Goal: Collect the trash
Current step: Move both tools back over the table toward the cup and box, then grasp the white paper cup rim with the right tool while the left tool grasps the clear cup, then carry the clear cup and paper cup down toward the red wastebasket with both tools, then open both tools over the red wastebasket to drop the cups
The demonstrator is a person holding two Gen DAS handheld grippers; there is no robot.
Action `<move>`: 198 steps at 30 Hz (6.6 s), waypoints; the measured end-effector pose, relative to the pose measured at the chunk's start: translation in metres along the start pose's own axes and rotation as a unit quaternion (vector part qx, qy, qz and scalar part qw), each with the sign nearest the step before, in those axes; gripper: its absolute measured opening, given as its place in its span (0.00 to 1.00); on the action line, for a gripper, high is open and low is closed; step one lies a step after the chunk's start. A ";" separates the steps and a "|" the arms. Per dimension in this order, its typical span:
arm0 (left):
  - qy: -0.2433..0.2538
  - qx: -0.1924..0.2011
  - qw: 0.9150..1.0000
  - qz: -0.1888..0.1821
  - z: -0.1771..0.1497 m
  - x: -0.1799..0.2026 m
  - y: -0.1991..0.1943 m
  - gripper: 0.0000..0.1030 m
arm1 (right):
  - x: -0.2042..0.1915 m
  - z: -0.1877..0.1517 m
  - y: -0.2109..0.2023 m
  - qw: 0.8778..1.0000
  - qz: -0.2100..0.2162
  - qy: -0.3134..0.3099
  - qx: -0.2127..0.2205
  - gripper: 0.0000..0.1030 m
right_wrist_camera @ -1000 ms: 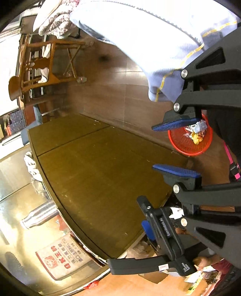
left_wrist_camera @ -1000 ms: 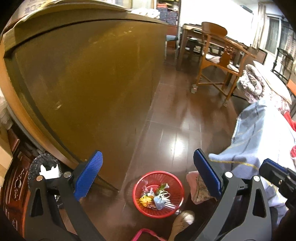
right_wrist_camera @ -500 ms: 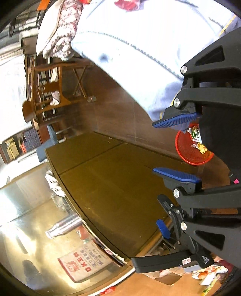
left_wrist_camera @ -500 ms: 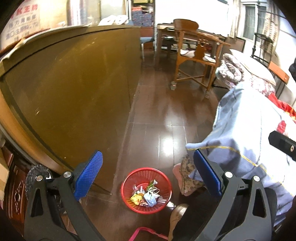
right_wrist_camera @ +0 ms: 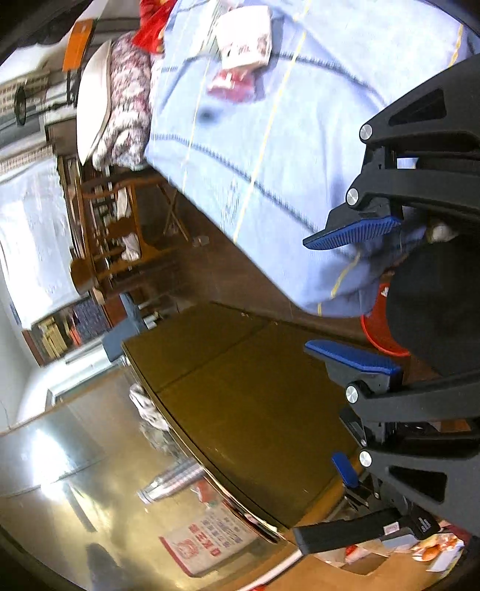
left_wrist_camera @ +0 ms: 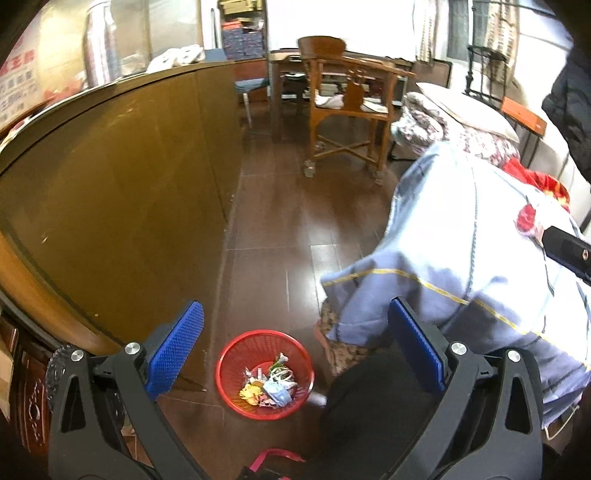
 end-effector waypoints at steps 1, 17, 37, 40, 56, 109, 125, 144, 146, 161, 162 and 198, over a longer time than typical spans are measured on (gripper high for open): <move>0.009 -0.001 1.000 0.000 0.000 0.007 0.001 0.93 | 0.009 0.000 -0.003 1.000 -0.002 0.008 0.004 0.49; 0.092 -0.007 0.996 -0.012 0.012 0.098 0.016 0.93 | 0.133 -0.010 -0.040 0.991 -0.039 0.118 0.047 0.50; 0.162 -0.033 0.985 -0.054 0.022 0.194 0.047 0.93 | 0.244 -0.019 -0.063 0.972 -0.085 0.208 0.075 0.53; 0.169 -0.039 0.984 -0.052 0.021 0.201 0.053 0.93 | 0.257 -0.014 -0.065 0.969 -0.091 0.213 0.083 0.56; 0.157 -0.066 0.985 -0.033 0.028 0.197 0.077 0.93 | 0.264 0.030 -0.022 0.984 -0.056 0.152 0.070 0.12; 0.218 -0.021 0.957 -0.189 0.088 0.306 0.065 0.30 | 0.293 -0.025 -0.047 0.973 -0.043 0.212 0.084 0.39; 0.141 -0.019 0.980 -0.143 0.073 0.185 0.028 0.30 | 0.237 -0.003 -0.044 0.984 -0.069 0.139 0.088 0.03; -0.001 -0.087 0.995 -0.052 -0.003 -0.029 0.051 0.30 | 0.062 0.025 -0.028 0.998 -0.018 -0.021 0.055 0.03; -0.008 -0.093 0.994 -0.054 -0.007 -0.037 0.057 0.30 | 0.052 0.024 -0.023 0.998 -0.019 -0.027 0.048 0.03; -0.092 -0.117 0.988 -0.038 -0.017 -0.093 0.066 0.85 | -0.022 0.021 0.021 0.997 0.006 -0.074 -0.002 0.03; -0.108 -0.114 0.987 -0.034 -0.020 -0.100 0.060 0.87 | -0.026 0.021 0.025 0.997 0.010 -0.078 -0.006 0.03; -0.184 -0.106 0.976 0.048 -0.032 -0.166 0.040 0.93 | -0.167 -0.036 0.154 0.966 0.089 -0.162 -0.182 0.31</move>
Point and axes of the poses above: each gripper's, at about its wrist camera, not at the fingertips, and y roughly the way its jaws point, x to its right, z to its top, the point moved 9 cm from there along y, roughly the way its jaws point, and after that the axes turned 10 degrees about -x, right-handed, at the moved point
